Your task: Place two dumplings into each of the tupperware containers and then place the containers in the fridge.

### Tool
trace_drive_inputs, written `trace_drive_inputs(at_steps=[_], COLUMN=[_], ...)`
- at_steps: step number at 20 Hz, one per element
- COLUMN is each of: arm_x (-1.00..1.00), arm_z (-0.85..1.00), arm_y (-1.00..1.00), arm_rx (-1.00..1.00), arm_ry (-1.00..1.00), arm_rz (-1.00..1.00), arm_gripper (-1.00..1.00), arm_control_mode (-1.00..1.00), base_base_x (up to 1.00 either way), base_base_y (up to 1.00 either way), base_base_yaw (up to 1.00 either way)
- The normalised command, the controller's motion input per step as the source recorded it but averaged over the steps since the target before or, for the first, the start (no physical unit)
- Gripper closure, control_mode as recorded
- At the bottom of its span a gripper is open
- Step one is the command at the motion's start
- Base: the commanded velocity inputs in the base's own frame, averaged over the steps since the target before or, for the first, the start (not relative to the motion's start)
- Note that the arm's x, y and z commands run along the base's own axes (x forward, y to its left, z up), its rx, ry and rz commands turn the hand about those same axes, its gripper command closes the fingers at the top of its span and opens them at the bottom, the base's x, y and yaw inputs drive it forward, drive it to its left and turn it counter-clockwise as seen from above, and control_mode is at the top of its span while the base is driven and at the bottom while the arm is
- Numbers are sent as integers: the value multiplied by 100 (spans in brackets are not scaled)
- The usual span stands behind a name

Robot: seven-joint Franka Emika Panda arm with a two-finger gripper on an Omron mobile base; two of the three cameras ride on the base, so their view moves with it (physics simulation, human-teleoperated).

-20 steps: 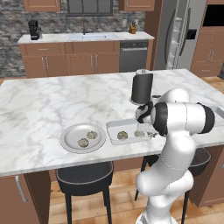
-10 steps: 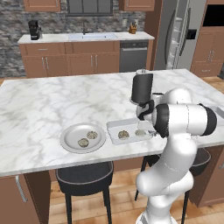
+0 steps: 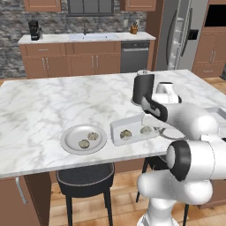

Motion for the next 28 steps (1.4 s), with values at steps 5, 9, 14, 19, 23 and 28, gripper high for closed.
trace_drive_inputs(at_steps=[5, 9, 14, 19, 23, 28], arm_x=[-69, -76, -82, -68, -55, -52], arm_z=[100, 93, 66, 63, 58, 25], arm_y=[32, 8, 1, 34, 37, 27], arm_rx=[1, 6, 19, 3, 0, -10], arm_ry=[6, 12, 2, 6, 22, 25], arm_rz=[-3, -20, -37, -48, -49, -45], arm_gripper=[100, 100, 100, 100, 100, 100], arm_control_mode=[-100, -100, -100, -100, -100, -100], base_base_x=[0, 0, 0, 0, 0, 0], base_base_y=[0, 0, 0, 0, 0, 0], base_base_yaw=[0, 0, 0, 0, 0, 0])
